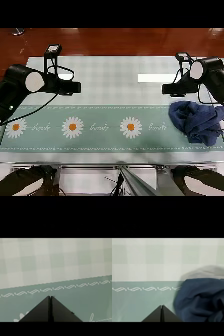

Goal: Fold the shirts.

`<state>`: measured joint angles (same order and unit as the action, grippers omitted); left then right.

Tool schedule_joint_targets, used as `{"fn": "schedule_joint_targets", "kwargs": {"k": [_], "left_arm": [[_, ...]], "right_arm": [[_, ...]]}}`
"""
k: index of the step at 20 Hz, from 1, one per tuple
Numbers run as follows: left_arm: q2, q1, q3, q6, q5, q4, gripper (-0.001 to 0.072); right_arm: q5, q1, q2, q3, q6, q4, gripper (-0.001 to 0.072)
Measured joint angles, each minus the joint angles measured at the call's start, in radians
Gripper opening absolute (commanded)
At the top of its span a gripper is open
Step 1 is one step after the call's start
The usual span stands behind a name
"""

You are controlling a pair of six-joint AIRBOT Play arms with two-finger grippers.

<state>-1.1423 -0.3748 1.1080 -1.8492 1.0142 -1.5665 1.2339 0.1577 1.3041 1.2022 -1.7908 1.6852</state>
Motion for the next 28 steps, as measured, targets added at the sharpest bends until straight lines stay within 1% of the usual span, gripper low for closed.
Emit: {"fn": "schedule_joint_targets", "kwargs": {"k": [4, 7, 8, 9, 10, 12, 15, 17, 20, 22, 24, 28], "left_arm": [[0.000, 0.000, 0.000, 0.000, 0.000, 0.000, 0.0018], [-0.001, 0.000, 0.000, 0.000, -0.029, 0.000, 0.0018], [-0.002, 0.000, 0.000, 0.000, -0.051, 0.000, 0.0065], [-0.003, 0.000, 0.000, 0.000, -0.082, 0.000, 0.0365], [-0.005, 0.000, 0.000, 0.000, -0.115, 0.000, 0.0714], [-0.011, 0.000, 0.000, -0.002, -0.181, 0.000, 0.0704], [-0.022, 0.000, 0.000, -0.002, -0.230, 0.000, 0.0703], [-0.031, 0.000, -0.001, -0.001, -0.234, -0.001, 0.0703], [-0.046, -0.001, -0.001, 0.001, -0.238, -0.001, 0.0704], [-0.059, -0.001, -0.001, 0.001, -0.238, 0.000, 0.0703], [-0.072, -0.001, -0.001, 0.001, -0.235, 0.000, 0.0703], [-0.092, -0.001, -0.001, 0.001, -0.232, 0.011, 0.0704]], "right_arm": [[-0.014, 0.000, 0.000, 0.000, 0.000, -0.001, 0.0023], [-0.064, 0.000, 0.000, 0.000, 0.000, 0.000, 0.0025], [-0.088, 0.000, 0.000, 0.000, 0.000, 0.011, 0.0112], [-0.113, -0.001, 0.000, 0.000, 0.000, 0.036, 0.0513], [-0.130, -0.001, 0.001, 0.000, 0.000, 0.071, 0.0620], [-0.132, -0.008, 0.001, 0.000, -0.001, 0.161, 0.0619], [-0.034, -0.071, -0.006, -0.006, 0.001, 0.276, 0.0619], [0.023, -0.156, -0.044, -0.042, 0.002, 0.309, 0.0619], [0.026, -0.317, -0.159, -0.171, -0.029, 0.327, 0.0619], [-0.002, -0.426, -0.235, -0.278, -0.047, 0.309, 0.0619], [-0.046, -0.529, -0.286, -0.381, -0.047, 0.249, 0.0619], [-0.143, -0.654, -0.288, -0.502, 0.011, 0.112, 0.0618]]}}
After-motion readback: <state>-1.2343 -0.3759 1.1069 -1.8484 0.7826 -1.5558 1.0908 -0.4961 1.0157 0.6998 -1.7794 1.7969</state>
